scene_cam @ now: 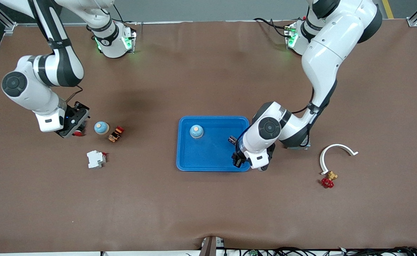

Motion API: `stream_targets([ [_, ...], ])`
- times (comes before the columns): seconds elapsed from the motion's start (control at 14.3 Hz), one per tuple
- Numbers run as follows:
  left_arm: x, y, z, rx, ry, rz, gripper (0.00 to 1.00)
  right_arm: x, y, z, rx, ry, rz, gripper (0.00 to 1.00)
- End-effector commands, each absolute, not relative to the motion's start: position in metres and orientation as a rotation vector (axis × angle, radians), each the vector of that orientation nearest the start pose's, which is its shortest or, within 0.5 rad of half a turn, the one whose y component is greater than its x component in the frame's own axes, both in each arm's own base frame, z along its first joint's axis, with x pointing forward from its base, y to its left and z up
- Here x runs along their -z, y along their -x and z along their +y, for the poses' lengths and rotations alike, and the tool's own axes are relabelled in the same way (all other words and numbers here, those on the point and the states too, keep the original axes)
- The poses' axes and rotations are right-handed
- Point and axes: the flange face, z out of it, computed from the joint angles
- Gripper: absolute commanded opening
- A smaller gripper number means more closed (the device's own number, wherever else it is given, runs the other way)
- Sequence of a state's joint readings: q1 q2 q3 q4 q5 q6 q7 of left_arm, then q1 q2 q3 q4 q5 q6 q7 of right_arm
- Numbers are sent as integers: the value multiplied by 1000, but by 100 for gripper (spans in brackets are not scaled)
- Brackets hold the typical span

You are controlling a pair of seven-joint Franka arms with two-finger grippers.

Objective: Place electrolytic capacitor and blue bell in tray
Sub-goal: 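Carry the capacitor to the tray while the right gripper reaches the bell, then release the capacitor in the tray while the right gripper grasps the bell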

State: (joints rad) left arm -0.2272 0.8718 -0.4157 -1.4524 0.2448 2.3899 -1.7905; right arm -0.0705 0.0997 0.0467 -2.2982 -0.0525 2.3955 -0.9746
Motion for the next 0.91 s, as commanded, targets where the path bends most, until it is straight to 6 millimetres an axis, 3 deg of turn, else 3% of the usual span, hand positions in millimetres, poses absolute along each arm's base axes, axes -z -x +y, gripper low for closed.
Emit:
stream_targets([
  [0.0, -200, -624, -395, -90, 2764, -1826, 1, -280, -512, -13, 8, 2776, -1531, 100],
  [0.07, -198, -623, -395, -91, 2764, -1821, 14, -271, -510, -13, 8, 2773, -1533, 100],
  [0.14, -199, -624, -394, -82, 2771, -1811, 41, -263, -508, -12, 5, 2767, -1536, 100],
  [0.21, -199, -624, -394, -74, 2776, -1801, 77, -256, -503, -12, 8, 2766, -1539, 100],
  [0.28, -199, -623, -395, -77, 2776, -1799, 100, -251, -500, -10, 28, 2767, -1547, 100],
  [0.42, -207, -625, -394, -64, 2782, -1799, 100, -234, -498, -9, 38, 2764, -1549, 100],
  [0.56, -229, -634, -386, -25, 2797, -1803, 100, -218, -498, -8, 52, 2762, -1552, 100],
  [0.84, -273, -656, -349, 38, 2802, -1794, 100, -196, -496, -6, 52, 2751, -1560, 100],
])
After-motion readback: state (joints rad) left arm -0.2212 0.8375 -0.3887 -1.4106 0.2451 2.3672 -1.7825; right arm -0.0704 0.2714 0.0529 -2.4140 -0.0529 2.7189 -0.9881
